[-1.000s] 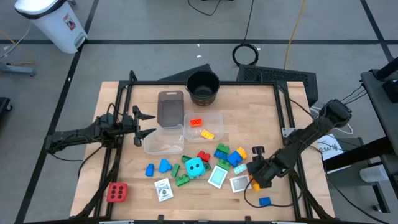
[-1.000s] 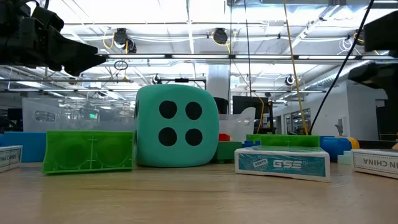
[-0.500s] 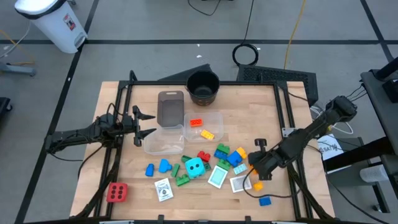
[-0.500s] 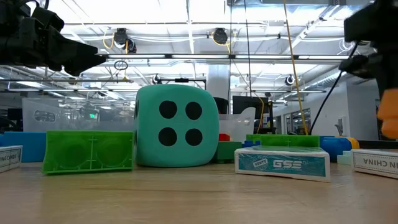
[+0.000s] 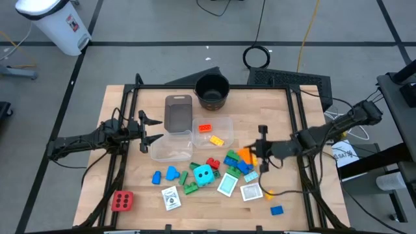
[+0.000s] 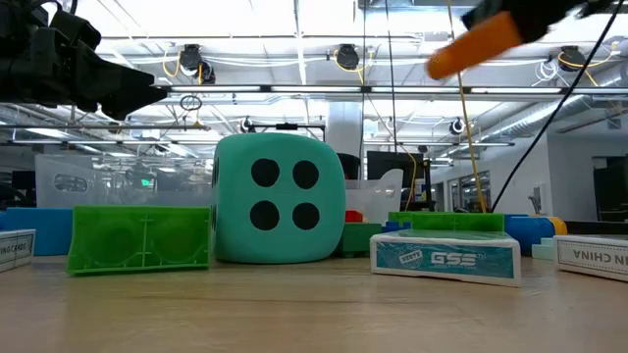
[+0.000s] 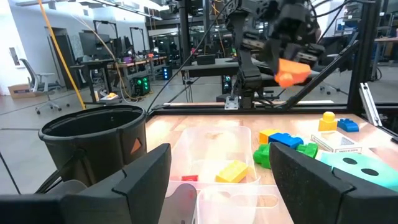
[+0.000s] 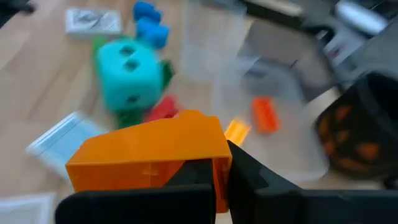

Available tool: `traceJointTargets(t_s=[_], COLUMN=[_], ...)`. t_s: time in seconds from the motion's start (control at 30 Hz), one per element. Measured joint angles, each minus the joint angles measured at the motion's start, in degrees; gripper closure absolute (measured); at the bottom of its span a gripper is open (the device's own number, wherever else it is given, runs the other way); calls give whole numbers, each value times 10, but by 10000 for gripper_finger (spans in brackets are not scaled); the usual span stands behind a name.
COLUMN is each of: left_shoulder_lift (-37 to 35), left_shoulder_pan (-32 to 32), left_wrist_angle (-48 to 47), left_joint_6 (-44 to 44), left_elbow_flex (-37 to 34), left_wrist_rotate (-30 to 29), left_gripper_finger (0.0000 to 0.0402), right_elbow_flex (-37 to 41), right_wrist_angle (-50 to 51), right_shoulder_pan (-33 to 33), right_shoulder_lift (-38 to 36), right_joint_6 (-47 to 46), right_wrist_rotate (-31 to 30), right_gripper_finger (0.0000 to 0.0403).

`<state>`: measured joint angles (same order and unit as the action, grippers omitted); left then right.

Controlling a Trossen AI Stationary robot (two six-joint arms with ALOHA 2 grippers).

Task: Pick & Place Toys
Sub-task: Put the orange game piece into the right transparent bin

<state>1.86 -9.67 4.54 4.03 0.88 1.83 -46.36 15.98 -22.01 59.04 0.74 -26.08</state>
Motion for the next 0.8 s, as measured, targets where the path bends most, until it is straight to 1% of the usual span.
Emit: traceJointTargets(t_s=[0.1,0.3,0.43,0.57,0.67,0.8], left_shoulder_lift=[0,0,0,0,0,0], left_shoulder_pan=[0,0,0,0,0,0], left_wrist_angle=[0,0,0,0,0,0], left_joint_6=[0,0,0,0,0,0], left_elbow_flex=[0,0,0,0,0,0], left_wrist_rotate=[0,0,0,0,0,0], left_gripper_finger=[128,128,128,128,128,128], right_elbow_flex=[9,41,61,70,70,70], right_wrist_angle=[-64,-179,-260,-369,-421,-447], right_shoulder_pan=[58,181,256,313,336,352], right_shoulder_lift=[12,58,108,185,234,268], right_joint_6=[52,107,116,116,121,121], right_wrist_rotate=[42,159,249,324,350,351], right_gripper_finger=[402,402,403,403,403,398])
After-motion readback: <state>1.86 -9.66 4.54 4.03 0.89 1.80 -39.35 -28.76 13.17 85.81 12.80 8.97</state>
